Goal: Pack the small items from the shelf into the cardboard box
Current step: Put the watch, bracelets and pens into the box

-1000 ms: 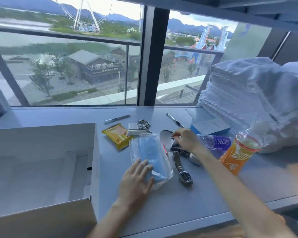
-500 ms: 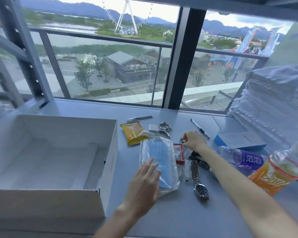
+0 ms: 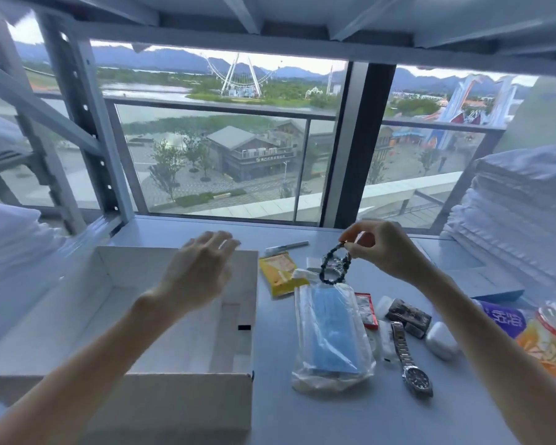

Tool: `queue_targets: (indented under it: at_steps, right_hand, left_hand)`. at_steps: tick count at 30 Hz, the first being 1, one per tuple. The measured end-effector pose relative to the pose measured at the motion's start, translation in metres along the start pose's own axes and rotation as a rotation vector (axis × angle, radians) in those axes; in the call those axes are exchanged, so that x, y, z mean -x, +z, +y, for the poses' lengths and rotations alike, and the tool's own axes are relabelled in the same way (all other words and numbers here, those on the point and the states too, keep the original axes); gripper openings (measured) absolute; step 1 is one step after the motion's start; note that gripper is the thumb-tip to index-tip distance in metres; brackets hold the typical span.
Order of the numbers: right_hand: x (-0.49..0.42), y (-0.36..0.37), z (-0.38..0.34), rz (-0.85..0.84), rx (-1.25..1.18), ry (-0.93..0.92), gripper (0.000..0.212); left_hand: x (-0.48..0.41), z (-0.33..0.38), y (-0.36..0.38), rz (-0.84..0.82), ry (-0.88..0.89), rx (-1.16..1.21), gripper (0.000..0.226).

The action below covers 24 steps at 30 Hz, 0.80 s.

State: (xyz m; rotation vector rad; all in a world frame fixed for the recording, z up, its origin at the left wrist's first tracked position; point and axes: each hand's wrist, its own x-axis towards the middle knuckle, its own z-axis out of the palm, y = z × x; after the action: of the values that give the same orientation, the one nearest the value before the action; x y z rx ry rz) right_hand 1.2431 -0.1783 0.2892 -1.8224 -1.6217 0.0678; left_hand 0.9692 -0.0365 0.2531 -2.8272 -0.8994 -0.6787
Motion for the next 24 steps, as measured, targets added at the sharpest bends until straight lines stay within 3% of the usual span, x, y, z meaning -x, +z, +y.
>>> queue_targets:
  at_steps: [4,9,18,24]
  right_hand:
    - [-0.008,0.013,-0.058,-0.021,-0.153,-0.082,0.012]
    - [-0.027,0.066,-0.105,-0.094,-0.185,-0.116,0.012]
    - [-0.063,0.146,-0.117,-0.329,0.289,-0.081,0.013]
    - [-0.061,0.175,-0.106,-0.296,0.434,-0.012,0.023]
  left_hand:
    - [-0.007,-0.082,0.014,-0.170,-0.120,-0.136,0.053]
    - [0.002,-0.118,0.031,-0.282,-0.076,-0.166,0.036]
    - [0.008,-0.134,0.044,-0.193,0.045,-0.137,0.029]
    - [0.000,-0.136,0.048,-0.174,0.025,-0.105,0.036]
